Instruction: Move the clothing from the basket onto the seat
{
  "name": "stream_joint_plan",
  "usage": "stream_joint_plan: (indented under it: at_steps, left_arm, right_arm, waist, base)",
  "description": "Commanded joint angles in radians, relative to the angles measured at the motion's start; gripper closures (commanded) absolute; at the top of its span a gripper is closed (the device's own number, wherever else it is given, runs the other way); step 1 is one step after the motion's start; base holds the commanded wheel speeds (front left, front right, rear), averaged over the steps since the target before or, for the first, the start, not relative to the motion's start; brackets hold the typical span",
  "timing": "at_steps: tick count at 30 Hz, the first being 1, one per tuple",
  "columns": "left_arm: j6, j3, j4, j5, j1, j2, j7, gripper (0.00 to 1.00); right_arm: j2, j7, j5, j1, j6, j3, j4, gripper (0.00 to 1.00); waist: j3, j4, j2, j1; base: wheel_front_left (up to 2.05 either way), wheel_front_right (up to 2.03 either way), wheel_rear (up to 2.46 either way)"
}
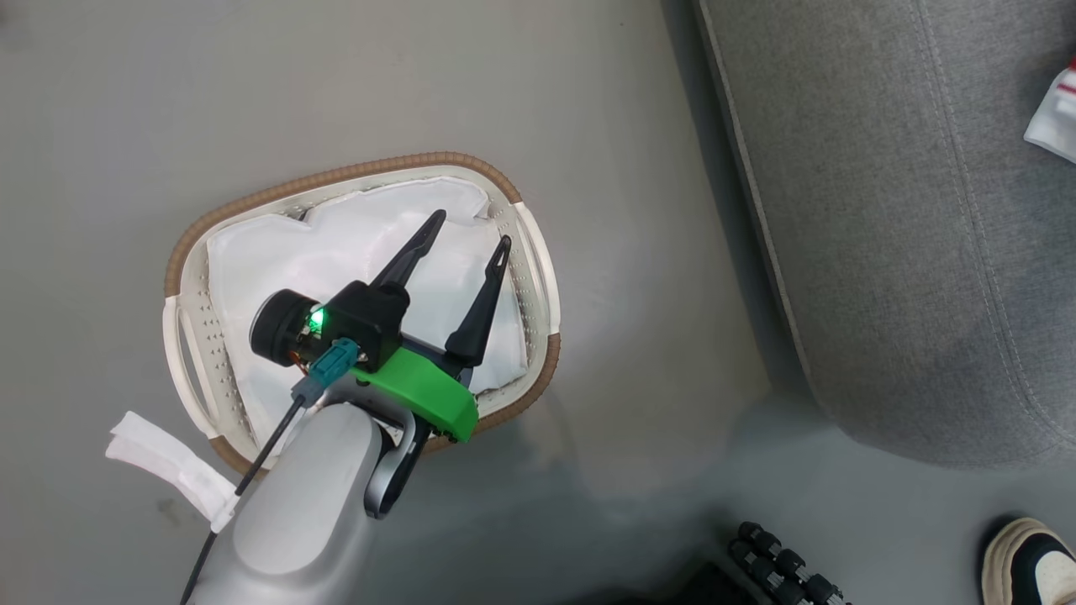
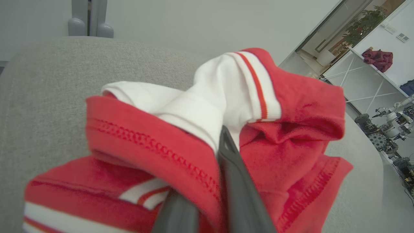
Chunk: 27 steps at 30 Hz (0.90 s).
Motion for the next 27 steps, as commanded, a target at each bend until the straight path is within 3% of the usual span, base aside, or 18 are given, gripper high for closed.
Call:
stream_joint_plan:
  at_steps: [1, 8, 16, 27]
  left_arm:
    - [-0.003, 0.013, -0.003, 0.012, 0.003, -0.003, -0.001, 0.00]
    - [-0.003, 0.084, -0.005, 0.029, 0.039, -0.018, -0.001, 0.00]
    - [-0.003, 0.195, -0.021, 0.074, 0.109, -0.045, -0.001, 0.00]
    - [-0.002, 0.333, -0.026, 0.126, 0.212, -0.079, -0.001, 0.00]
  right_arm:
    - [0.009, -0.005, 0.022, 0.035, -0.002, 0.003, -0.027, 0.00]
    - [0.068, -0.005, 0.110, 0.190, -0.002, 0.011, -0.186, 0.00]
    - [0.136, -0.005, 0.175, 0.354, -0.002, 0.049, -0.278, 0.00]
    - [0.222, -0.005, 0.214, 0.442, -0.002, 0.241, -0.298, 0.00]
  waist:
    - [-0.008, -0.003, 0.0000, -0.0002]
    - [-0.074, 0.000, 0.0000, -0.0002]
    - [-0.184, 0.040, 0.0000, -0.0002]
    - [-0.319, 0.134, 0.0000, -0.0002]
  base:
    - [0.00, 0.00, 0.00]
    - [0.00, 0.00, 0.00]
    - [0.00, 0.00, 0.00]
    - [0.00, 0.00, 0.00]
